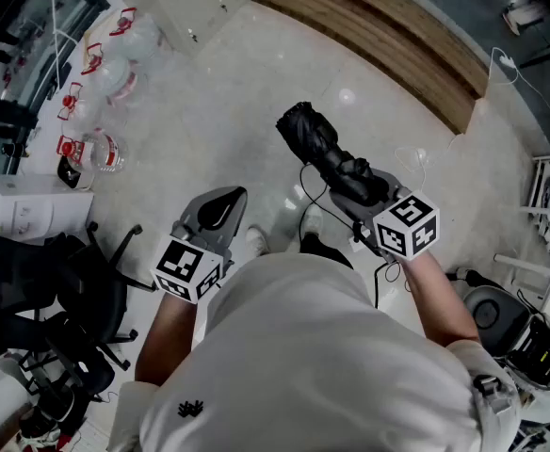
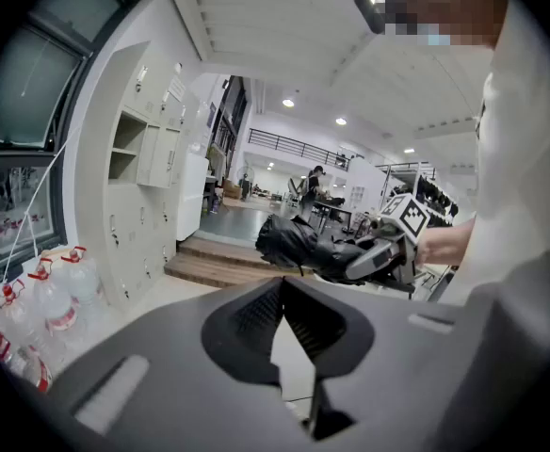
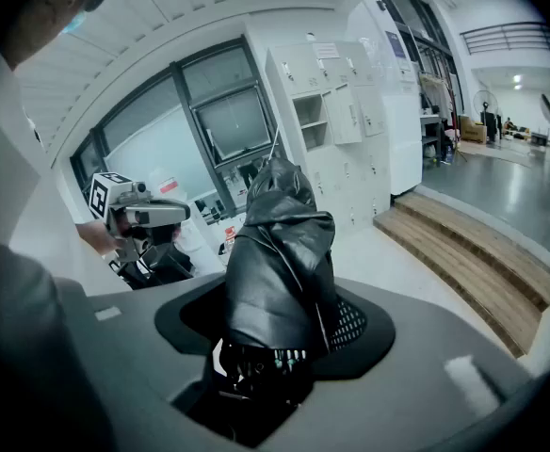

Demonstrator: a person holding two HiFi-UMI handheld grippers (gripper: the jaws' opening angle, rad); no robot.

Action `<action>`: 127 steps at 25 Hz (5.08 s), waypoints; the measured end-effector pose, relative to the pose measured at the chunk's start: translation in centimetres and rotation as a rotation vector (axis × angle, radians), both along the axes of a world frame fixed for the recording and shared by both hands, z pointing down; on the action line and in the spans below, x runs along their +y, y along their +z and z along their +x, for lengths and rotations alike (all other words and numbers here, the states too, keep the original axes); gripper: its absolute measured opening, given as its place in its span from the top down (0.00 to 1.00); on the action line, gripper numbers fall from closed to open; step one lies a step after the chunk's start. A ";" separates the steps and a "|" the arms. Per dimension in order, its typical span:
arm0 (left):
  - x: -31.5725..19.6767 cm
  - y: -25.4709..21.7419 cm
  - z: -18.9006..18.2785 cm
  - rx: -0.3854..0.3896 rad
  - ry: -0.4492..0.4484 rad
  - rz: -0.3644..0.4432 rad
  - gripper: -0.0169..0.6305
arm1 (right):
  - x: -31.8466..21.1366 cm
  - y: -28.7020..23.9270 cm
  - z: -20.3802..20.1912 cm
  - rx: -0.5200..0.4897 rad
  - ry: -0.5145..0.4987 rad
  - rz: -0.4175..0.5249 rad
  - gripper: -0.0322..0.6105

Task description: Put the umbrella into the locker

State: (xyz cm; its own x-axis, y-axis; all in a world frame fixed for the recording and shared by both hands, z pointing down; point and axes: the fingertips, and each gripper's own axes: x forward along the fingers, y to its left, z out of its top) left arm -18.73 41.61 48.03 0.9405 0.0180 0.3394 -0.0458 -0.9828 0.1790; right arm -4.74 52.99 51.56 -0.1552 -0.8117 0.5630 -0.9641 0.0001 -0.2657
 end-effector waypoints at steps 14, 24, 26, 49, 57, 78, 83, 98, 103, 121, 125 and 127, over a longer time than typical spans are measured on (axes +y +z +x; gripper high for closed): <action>-6.0 1.5 -9.8 -0.009 -0.047 -0.052 0.89 | -8.4 0.0 -8.5 -0.074 -0.014 -0.041 0.57; -13.8 0.9 -0.1 -0.031 -0.090 -0.043 0.89 | -19.6 -0.8 2.0 -0.041 -0.086 -0.014 0.57; -15.4 0.0 2.9 -0.031 -0.094 -0.030 0.89 | -22.0 -1.5 4.7 -0.027 -0.107 -0.011 0.57; -37.2 -1.3 19.8 0.016 -0.148 -0.028 0.88 | -46.4 -2.8 22.1 0.026 -0.150 -0.027 0.57; -49.6 -3.1 20.9 0.018 -0.095 0.066 0.88 | -59.1 -4.7 25.3 0.067 -0.099 -0.009 0.57; -69.3 -5.4 25.5 0.038 -0.337 0.076 0.88 | -90.1 -5.9 33.6 0.115 -0.207 -0.017 0.57; -73.3 -5.5 27.5 0.034 -0.429 0.085 0.88 | -97.1 -5.3 35.6 0.147 -0.265 -0.021 0.57; -79.4 -5.1 27.9 0.005 -0.708 0.097 0.88 | -114.0 -2.0 35.5 0.233 -0.385 -0.048 0.57; -80.6 -4.9 27.3 -0.005 -0.760 0.097 0.88 | -117.5 -1.0 34.3 0.274 -0.415 -0.051 0.57; -80.5 -4.0 24.5 -0.026 -0.823 0.066 0.88 | -121.6 1.5 33.3 0.358 -0.441 -0.081 0.54; -79.7 -4.0 23.3 -0.030 -0.816 0.057 0.88 | -120.9 0.7 33.3 0.366 -0.441 -0.065 0.53; -79.2 -4.0 22.8 -0.030 -0.801 0.058 0.88 | -120.4 -0.1 33.5 0.373 -0.420 -0.043 0.53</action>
State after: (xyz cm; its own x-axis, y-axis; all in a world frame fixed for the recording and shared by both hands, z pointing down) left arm 4.03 -37.61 44.04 0.6505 -0.6769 0.3446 -0.7451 -0.6567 0.1164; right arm 28.71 -67.39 51.48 -0.2440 -0.6979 0.6733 -0.9120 0.4012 0.0853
